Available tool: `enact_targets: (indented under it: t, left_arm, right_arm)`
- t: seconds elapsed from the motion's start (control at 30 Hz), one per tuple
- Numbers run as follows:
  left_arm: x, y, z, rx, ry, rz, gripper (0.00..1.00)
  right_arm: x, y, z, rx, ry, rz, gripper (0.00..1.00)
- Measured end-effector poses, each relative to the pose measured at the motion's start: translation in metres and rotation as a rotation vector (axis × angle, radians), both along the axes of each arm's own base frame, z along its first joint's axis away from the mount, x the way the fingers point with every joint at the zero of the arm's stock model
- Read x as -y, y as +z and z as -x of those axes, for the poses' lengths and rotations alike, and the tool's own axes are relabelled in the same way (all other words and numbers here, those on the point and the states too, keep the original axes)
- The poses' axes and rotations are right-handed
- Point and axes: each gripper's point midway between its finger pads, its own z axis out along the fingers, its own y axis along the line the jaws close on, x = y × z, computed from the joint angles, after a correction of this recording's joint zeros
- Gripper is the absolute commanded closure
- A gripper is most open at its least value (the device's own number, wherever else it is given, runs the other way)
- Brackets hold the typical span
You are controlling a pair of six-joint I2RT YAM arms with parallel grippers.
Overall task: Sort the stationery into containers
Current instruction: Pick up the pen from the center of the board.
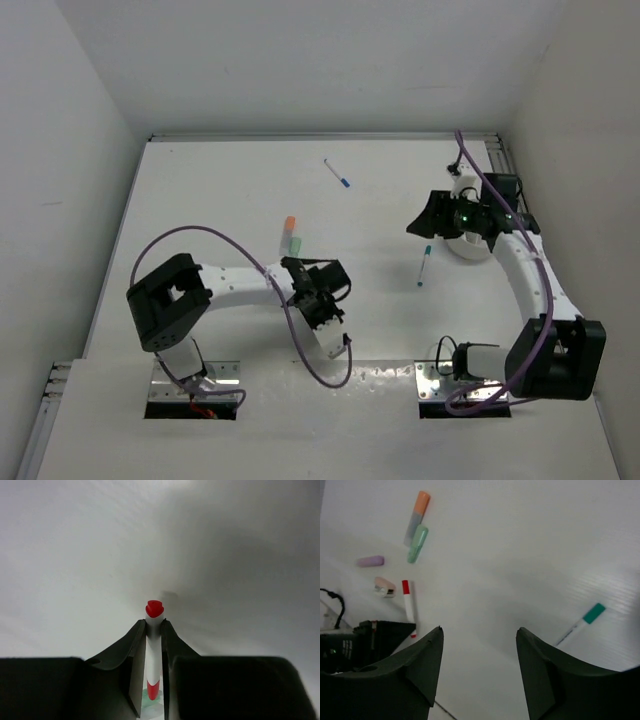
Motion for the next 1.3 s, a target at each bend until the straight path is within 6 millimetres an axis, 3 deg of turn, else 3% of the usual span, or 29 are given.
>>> enact_targets:
  t: [0.23, 0.37, 0.67, 0.97, 1.3]
  left_arm:
    - [0.045, 0.032, 0.044, 0.195, -0.132, 0.042, 1.00]
    - [0.054, 0.043, 0.055, 0.336, -0.179, 0.079, 1.00]
    - [0.059, 0.051, 0.052, 0.594, -0.214, 0.111, 1.00]
    - [0.080, 0.077, 0.058, 0.711, -0.237, 0.203, 1.00]
    - [0.089, 0.087, 0.065, 0.755, -0.260, 0.235, 1.00]
  right_arm:
    - [-0.049, -0.020, 0.014, -0.184, 0.094, -0.102, 0.35]
    - [-0.077, -0.031, 0.023, -0.283, 0.149, -0.139, 0.31]
    - [-0.114, -0.042, 0.047, -0.426, 0.250, -0.187, 0.21]
    - [-0.153, -0.039, 0.075, -0.449, 0.376, -0.181, 0.24]
    - [-0.174, -0.037, 0.090, -0.441, 0.451, -0.171, 0.30]
